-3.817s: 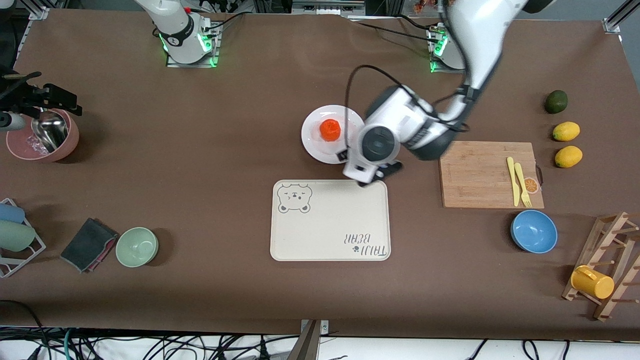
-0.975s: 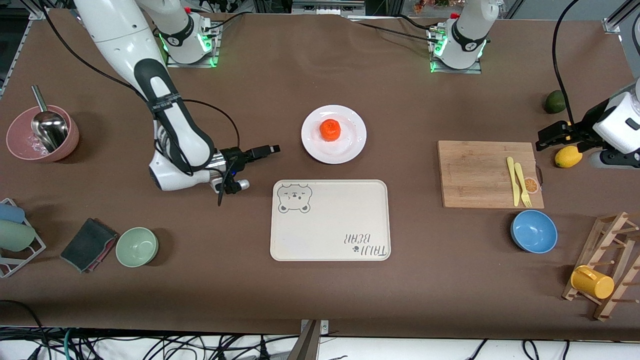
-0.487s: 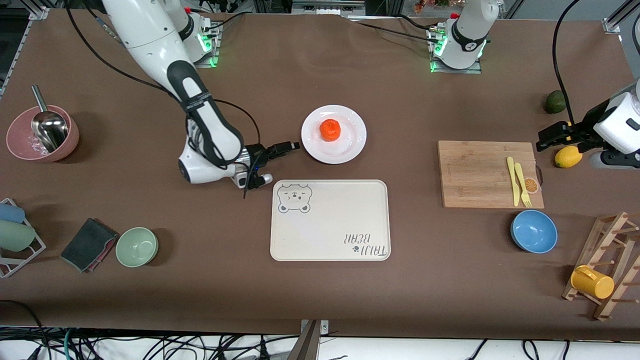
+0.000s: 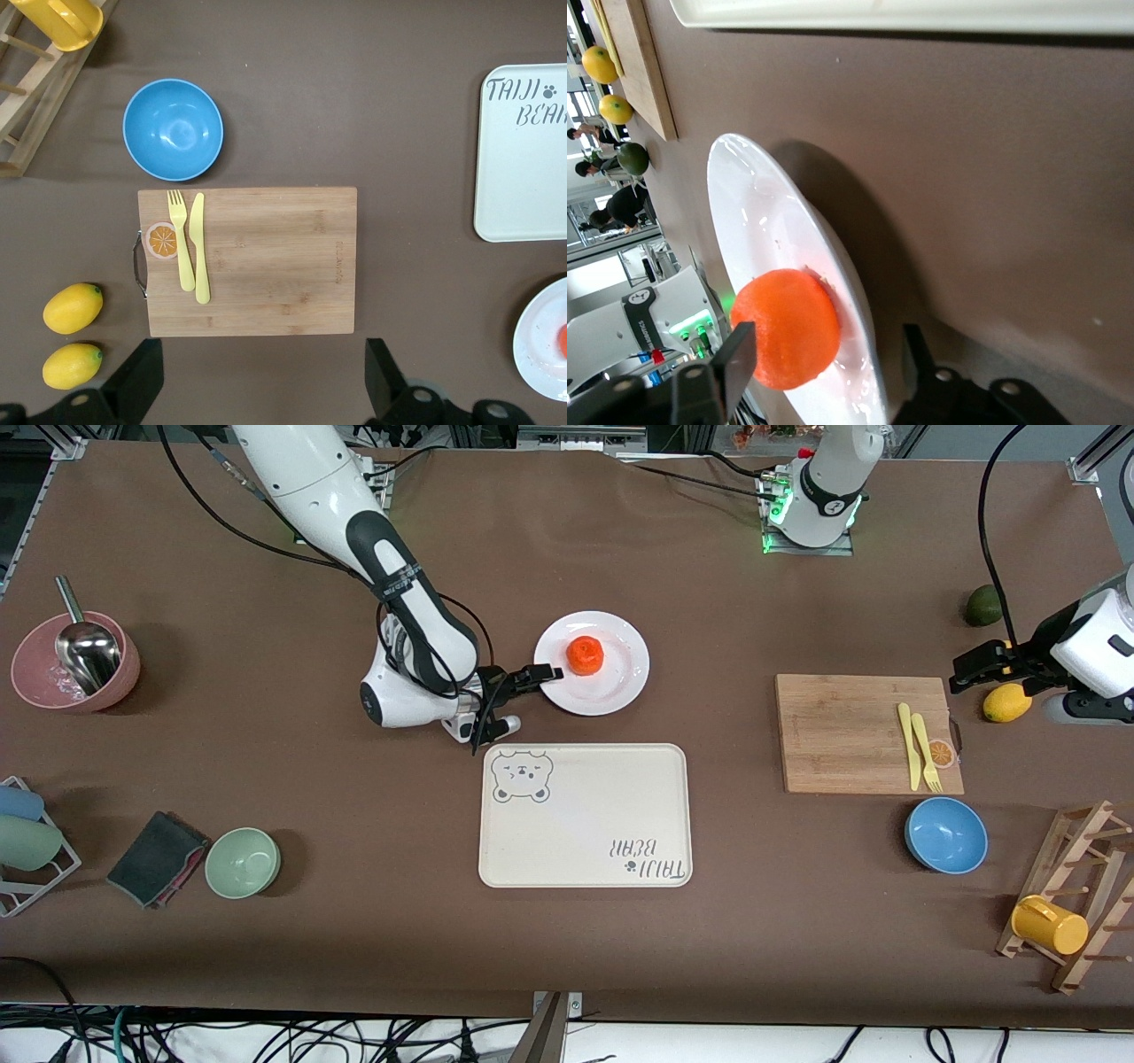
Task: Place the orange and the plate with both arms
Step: 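Grasp the plate rim with the right gripper and lift it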
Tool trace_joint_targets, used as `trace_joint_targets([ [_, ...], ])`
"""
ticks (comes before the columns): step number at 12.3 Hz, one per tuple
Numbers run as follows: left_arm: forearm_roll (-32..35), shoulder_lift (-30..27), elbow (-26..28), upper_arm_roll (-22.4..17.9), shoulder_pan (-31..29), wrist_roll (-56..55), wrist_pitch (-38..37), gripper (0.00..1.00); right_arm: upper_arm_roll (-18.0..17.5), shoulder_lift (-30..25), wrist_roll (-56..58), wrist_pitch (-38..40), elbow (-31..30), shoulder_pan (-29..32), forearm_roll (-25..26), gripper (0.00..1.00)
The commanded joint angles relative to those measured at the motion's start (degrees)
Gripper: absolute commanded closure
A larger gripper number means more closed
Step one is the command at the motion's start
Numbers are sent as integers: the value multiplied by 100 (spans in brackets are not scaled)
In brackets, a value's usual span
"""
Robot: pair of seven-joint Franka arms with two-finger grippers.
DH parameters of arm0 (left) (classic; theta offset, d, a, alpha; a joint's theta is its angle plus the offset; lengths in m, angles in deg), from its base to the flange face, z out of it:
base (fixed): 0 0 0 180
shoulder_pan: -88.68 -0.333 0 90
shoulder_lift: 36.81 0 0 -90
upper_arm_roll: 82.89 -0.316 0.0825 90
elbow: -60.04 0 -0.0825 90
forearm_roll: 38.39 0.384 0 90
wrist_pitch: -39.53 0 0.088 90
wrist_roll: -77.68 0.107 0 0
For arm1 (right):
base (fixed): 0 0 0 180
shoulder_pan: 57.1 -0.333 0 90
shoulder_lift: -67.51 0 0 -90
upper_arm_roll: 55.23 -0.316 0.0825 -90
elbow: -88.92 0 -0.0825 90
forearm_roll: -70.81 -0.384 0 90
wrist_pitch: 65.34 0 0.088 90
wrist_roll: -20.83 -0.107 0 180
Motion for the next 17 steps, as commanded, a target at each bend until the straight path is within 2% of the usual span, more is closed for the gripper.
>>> trace_joint_targets([
  [1,-132,-21,19,-49,63,97,38,0,14,111,578,-28,-159,2,-176,68],
  [2,-132,-21,19,-49,63,88,38,0,23,137,745,-19,-211,10,-272,72],
  [4,-132,-12,27,-49,63,88,38,0,23,243,957,234,-221,98,-439,92],
  [5,-132,-21,27,-49,63,88,38,0,32,243,957,410,-221,168,-448,98],
  [9,-132,-12,27,-49,63,88,38,0,75,173,957,622,-133,230,-449,100],
  [11,-132,-21,27,-49,63,88,38,0,76,129,870,631,7,466,-466,100],
  [13,-132,-21,27,-41,63,88,38,0,76,138,765,640,401,817,-457,100],
  [15,-132,-21,27,-49,63,88,38,0,76,182,170,693,998,1021,-457,100],
  [17,-132,-21,27,-49,63,97,29,0,84,478,-395,641,1665,1100,-431,100],
])
